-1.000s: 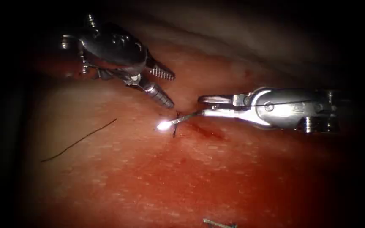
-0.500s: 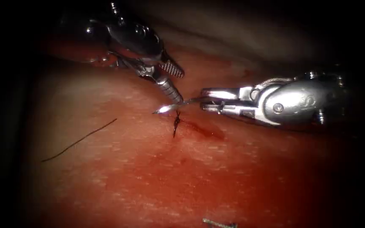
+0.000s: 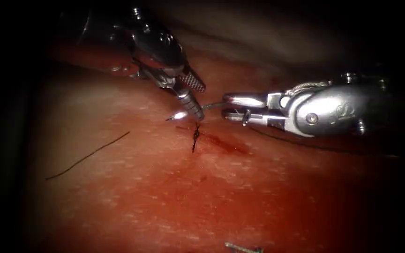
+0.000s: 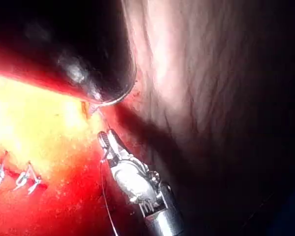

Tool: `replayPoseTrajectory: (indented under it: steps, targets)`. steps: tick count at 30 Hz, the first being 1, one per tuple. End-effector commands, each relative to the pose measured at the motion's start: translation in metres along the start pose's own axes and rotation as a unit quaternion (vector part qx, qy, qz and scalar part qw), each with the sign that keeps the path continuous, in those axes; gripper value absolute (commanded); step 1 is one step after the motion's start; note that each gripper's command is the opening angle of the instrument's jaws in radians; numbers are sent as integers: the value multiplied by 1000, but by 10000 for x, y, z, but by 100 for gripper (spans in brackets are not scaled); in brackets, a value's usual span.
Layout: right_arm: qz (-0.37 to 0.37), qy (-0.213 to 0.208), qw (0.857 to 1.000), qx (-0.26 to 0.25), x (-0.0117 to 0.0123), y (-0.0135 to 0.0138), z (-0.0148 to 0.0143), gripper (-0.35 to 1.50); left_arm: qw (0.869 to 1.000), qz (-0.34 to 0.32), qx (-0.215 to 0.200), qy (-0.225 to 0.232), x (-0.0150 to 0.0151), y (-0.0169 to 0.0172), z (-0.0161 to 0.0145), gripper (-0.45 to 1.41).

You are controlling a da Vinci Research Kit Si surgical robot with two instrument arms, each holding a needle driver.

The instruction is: Wound Closure

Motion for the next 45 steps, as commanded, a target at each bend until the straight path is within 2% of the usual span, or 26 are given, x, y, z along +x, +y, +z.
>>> replayPoseTrajectory:
  steps: [1, 9, 10, 15, 16, 17, 18, 22, 28, 29, 30, 31, 33, 35, 39, 42, 44, 45]
  targets:
    - [0, 2, 1000, -1, -2, -1, 10, -35, 1000, -1, -1, -1, 1, -4, 6, 60]
    - [-3, 3, 1000, -2, 1, -5, 14, -35, 999, -25, -12, -17, 1, 0, 8, 49]
    - [-3, 3, 1000, -2, 1, -6, 14, -35, 999, -44, -23, -21, 0, 2, 8, 34]
    - [-3, 3, 1000, -2, 2, -6, 14, -35, 997, -62, -40, -29, -1, 3, 10, 12]
    - [-3, 3, 1000, -2, 2, -6, 14, -35, 997, -63, -42, -32, -2, 3, 10, 1]
    - [-3, 3, 1000, -2, 2, -6, 14, -35, 996, -68, -52, -40, -2, 4, 9, -27]
    - [-3, 3, 1000, -2, 3, -6, 15, -35, 995, -68, -59, -44, -2, 4, 9, -35]
    - [-3, 4, 1000, -2, 5, -8, 15, -35, 990, -95, -78, -63, -2, 4, 9, -35]
    - [0, 4, 1000, -2, 5, -9, 15, -35, 986, -122, -85, -76, -2, 3, 9, -35]
    - [3, 2, 1000, -3, 5, -8, 14, -25, 986, -125, -86, -72, -2, 3, 9, -35]
    - [9, -8, 1000, -9, 6, -8, 14, 17, 986, -126, -87, -69, -3, 3, 9, -35]
    - [66, -18, 997, -27, 7, -8, 13, 63, 986, -129, -86, -60, -3, 3, 9, -35]
    - [132, -30, 990, -48, 9, -6, 13, 111, 986, -132, -86, -48, -2, 3, 9, -35]
    - [160, -54, 983, -75, 10, -1, 13, 130, 985, -145, -86, -22, -2, 3, 10, -35]
    - [168, -66, 977, -109, 11, 4, 6, 131, 984, -155, -86, 15, -4, 4, 9, -35]
    - [196, -70, 961, -180, 8, 7, -9, 131, 983, -156, -74, 63, -7, 7, 8, -35]
    - [205, -67, 957, -192, 8, 7, -11, 131, 982, -159, -72, 72, -8, 8, 9, -35]
    - [228, -62, 948, -214, 8, 4, -15, 131, 980, -159, -67, 97, -10, 10, 11, -35]
